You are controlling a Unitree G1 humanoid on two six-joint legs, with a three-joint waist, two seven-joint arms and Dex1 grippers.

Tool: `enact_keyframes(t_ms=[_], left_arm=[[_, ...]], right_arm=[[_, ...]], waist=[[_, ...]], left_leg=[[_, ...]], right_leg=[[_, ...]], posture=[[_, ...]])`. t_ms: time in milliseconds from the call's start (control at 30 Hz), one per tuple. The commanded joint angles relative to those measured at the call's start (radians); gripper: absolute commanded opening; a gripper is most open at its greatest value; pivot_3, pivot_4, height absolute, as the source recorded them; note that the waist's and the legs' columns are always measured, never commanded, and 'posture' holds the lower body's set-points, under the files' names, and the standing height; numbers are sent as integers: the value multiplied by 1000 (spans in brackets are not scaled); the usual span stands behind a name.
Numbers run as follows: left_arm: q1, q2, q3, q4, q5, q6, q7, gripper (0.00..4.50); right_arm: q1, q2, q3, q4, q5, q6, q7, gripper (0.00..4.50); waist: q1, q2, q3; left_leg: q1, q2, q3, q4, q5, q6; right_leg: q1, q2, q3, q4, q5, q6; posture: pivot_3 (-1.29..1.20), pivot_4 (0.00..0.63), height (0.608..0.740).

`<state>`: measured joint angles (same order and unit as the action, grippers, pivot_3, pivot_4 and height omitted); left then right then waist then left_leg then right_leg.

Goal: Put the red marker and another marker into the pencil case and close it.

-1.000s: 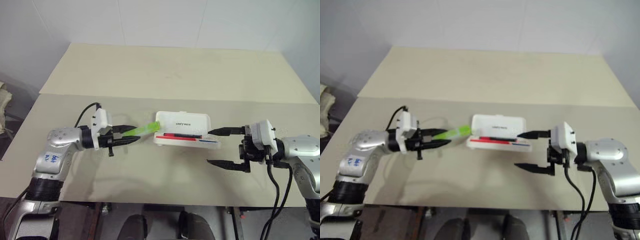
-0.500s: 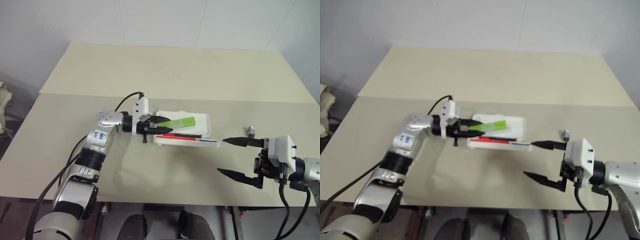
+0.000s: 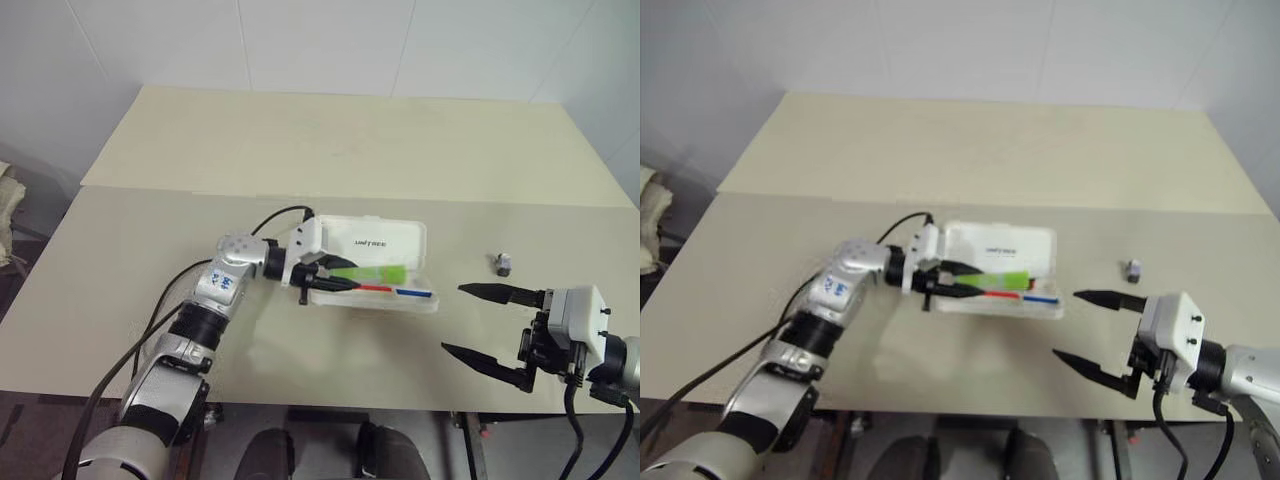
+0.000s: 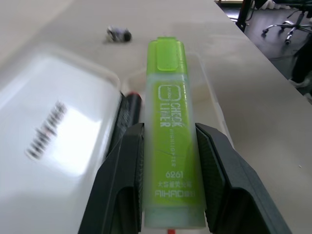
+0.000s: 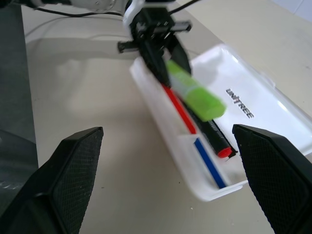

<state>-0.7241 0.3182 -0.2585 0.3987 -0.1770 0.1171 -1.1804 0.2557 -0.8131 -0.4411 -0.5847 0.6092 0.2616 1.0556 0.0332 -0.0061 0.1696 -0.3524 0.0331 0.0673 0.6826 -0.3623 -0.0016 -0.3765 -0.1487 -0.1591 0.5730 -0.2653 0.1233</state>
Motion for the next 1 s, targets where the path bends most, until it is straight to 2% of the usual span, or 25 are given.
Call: enact_keyframes(t_ms=[33, 300, 733, 1000], left_arm=[[37, 10, -27, -103, 21, 55, 22, 1125], [105, 27, -49, -211, 47, 101, 55, 1125], [93, 116, -57, -250, 61, 111, 20, 1125], [80, 89, -70, -250, 58, 107, 24, 1125]], right_arm=[[-2, 5, -29, -29, 23, -6, -14, 4500], [-36, 0, 5, -14, 21, -1, -27, 4500], [-96, -3, 53, 14, 17, 6, -22, 4500], [-107, -2, 69, 13, 16, 5, -31, 4500]], waist=[[1, 0, 0], [4, 0, 0], [13, 0, 0], [18, 0, 0]], left_leg=[[0, 0, 0, 0, 0, 0], [0, 0, -1, 0, 0, 0], [0, 0, -1, 0, 0, 0], [0, 0, -1, 0, 0, 0]], right_leg=[[0, 0, 0, 0, 0, 0], [0, 0, 0, 0, 0, 0], [0, 0, 0, 0, 0, 0], [0, 0, 0, 0, 0, 0]], posture=[[0, 150, 740], [0, 150, 740], [0, 150, 740], [0, 150, 740]])
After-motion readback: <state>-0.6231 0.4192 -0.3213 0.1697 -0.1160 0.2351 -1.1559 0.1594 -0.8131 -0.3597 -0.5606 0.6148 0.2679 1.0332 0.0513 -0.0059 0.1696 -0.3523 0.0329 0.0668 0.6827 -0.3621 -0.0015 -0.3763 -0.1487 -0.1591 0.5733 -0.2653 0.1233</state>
